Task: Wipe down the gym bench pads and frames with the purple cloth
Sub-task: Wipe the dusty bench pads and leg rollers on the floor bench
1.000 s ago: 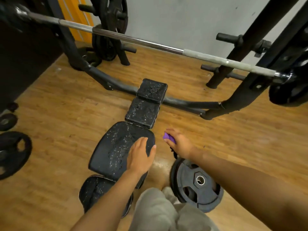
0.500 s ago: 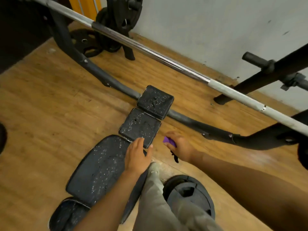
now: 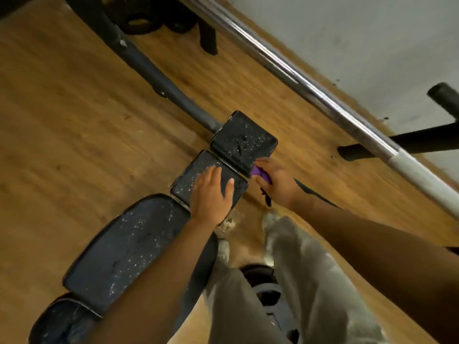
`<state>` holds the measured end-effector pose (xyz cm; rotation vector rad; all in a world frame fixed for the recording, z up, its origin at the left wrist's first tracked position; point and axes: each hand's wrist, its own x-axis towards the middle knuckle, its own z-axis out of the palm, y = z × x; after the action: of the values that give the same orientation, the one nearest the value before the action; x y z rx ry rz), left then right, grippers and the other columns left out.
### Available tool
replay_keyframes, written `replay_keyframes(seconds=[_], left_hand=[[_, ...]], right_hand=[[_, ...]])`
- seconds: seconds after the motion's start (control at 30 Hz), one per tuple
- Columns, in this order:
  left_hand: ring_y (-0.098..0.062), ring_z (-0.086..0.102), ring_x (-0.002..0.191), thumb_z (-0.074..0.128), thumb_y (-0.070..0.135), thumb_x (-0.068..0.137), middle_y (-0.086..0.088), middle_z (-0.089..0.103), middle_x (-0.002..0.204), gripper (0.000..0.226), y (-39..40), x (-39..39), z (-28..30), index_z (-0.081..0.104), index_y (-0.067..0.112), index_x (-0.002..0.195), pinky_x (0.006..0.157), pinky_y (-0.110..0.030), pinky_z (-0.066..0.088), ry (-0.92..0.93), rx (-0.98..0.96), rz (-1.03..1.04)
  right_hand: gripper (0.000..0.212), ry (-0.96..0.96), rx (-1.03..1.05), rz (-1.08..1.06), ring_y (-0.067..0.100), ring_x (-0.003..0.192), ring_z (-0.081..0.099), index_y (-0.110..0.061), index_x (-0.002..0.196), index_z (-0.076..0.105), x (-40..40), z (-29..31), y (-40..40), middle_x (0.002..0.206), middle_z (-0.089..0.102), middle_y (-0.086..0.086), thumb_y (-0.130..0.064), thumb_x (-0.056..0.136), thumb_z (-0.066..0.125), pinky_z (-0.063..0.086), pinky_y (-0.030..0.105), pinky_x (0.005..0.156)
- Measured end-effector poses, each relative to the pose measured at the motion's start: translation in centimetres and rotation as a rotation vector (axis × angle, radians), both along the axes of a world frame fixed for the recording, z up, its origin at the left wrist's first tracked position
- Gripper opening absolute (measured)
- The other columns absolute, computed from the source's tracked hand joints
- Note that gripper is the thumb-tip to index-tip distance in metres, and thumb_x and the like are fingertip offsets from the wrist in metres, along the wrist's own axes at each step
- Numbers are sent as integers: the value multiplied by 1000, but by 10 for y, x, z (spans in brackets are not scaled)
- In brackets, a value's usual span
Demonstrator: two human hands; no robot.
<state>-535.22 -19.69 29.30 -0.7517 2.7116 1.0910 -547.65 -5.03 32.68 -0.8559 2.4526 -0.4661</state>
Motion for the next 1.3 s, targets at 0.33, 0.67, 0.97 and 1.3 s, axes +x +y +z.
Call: replay_keyframes(seconds=[0.33, 0.67, 0.97, 1.3], left_hand=[[-26, 21, 145, 30, 44, 102, -14, 29, 155, 58, 5, -105, -137, 31, 8, 147, 120, -41, 12, 45, -183, -29], [-27, 15, 146, 31, 41, 102, -16, 25, 156, 59, 15, -220, -266, 28, 5, 148, 120, -38, 9, 227, -236, 148], [-30, 10, 148, 44, 42, 97, -19, 21, 156, 65, 15, -241, -312, 30, 1, 146, 121, -40, 2, 313, -388, 129], [-33, 23, 144, 34, 49, 87, -22, 34, 151, 73, 17, -239, -320, 43, -1, 139, 121, -42, 9, 368, -439, 148]], right_hand=[[44, 109, -12, 236, 22, 127, 43, -8, 135, 48, -99, -135, -15, 139, 46, 10, -22, 95, 56, 35, 26, 106], [45, 293, -295, 247, 14, 127, 46, -6, 130, 54, -201, -264, -7, 136, 52, 7, -27, 91, 62, 33, 23, 108], [45, 350, -195, 345, 20, 134, 39, -6, 138, 46, -274, -298, -1, 146, 43, 9, -27, 99, 47, 25, 23, 109], [36, 160, -332, 112, -2, 131, 36, -24, 135, 51, -267, -306, 64, 145, 42, -14, -21, 101, 43, 26, 15, 109]])
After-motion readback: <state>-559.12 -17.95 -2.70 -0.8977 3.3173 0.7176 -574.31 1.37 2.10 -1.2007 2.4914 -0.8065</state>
